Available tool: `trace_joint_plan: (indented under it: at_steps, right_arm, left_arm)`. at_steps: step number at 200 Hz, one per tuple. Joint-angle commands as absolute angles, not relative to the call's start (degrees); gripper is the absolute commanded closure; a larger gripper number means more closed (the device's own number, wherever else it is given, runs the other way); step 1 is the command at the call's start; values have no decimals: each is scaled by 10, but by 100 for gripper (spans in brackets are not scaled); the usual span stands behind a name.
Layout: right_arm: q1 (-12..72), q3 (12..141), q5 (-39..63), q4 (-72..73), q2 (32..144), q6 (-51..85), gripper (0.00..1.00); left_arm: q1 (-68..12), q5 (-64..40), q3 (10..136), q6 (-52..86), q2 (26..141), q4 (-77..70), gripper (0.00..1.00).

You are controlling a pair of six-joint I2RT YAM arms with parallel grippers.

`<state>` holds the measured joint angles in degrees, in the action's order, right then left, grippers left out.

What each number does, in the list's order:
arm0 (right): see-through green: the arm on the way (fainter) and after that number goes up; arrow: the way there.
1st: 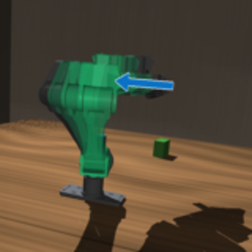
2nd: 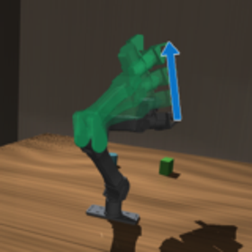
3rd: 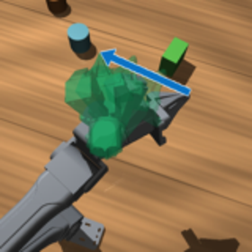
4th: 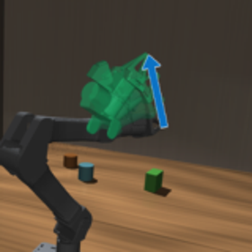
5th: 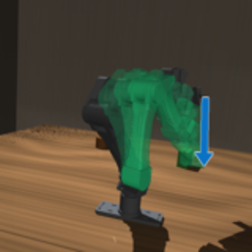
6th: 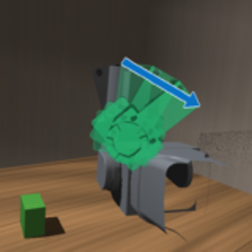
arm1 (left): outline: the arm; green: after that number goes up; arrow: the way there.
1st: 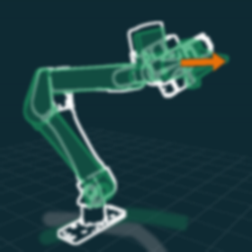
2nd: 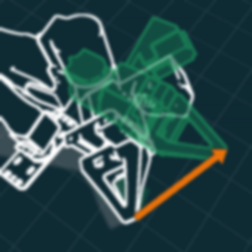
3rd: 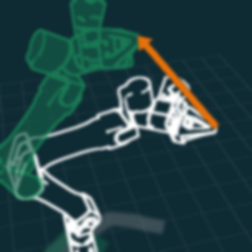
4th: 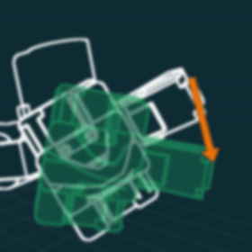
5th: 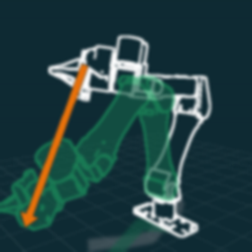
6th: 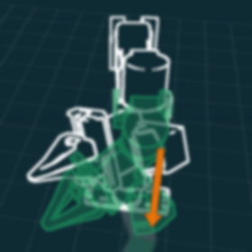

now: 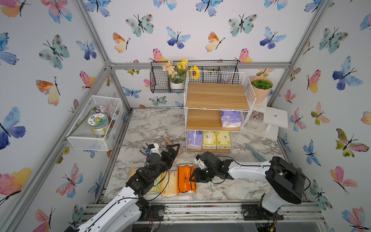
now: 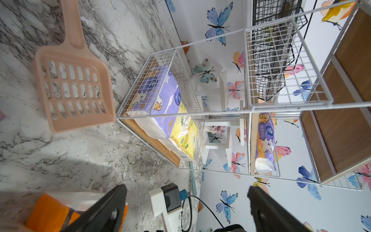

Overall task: Remove the tissue boxes from the shelf
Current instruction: Place the box of tissues at the center of the board, then pick up a box of tissues from the shelf.

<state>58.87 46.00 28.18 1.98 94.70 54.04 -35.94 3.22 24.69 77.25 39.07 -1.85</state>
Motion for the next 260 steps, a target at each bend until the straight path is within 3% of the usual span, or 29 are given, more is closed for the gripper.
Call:
trace_joint_plan:
  at_steps: [1, 33, 51, 65, 94, 126, 176, 218, 260]
  right_arm:
    - [595, 470, 336, 47, 962, 537, 52]
    - [595, 448, 281, 0, 921, 534, 36]
    - [595, 433, 200, -59, 869, 542, 31]
    - [595, 427, 157, -95, 816, 545, 30]
    - [595, 438, 34, -180, 698, 548, 32]
    - [595, 403, -131, -249, 571, 628, 32]
    - [595, 366, -280, -339, 409, 737, 35]
    - [595, 397, -388, -436, 384, 770, 34]
    - [594, 429, -439, -474, 380, 751, 28]
  left_arm:
    - [-356, 55, 250, 778, 375, 8, 2]
    - [-356, 54, 250, 777, 364, 7, 2]
    - [-356, 43, 251, 769, 363, -13, 13]
    - [-356, 23, 262, 747, 369, -26, 24]
    - [-380, 4, 304, 712, 402, -54, 22]
    - [-476, 66, 377, 662, 463, -84, 23]
    - [-565, 115, 528, 609, 641, -114, 37]
    - [-570, 146, 666, 613, 790, -64, 41]
    - [-568, 170, 725, 617, 877, -95, 43]
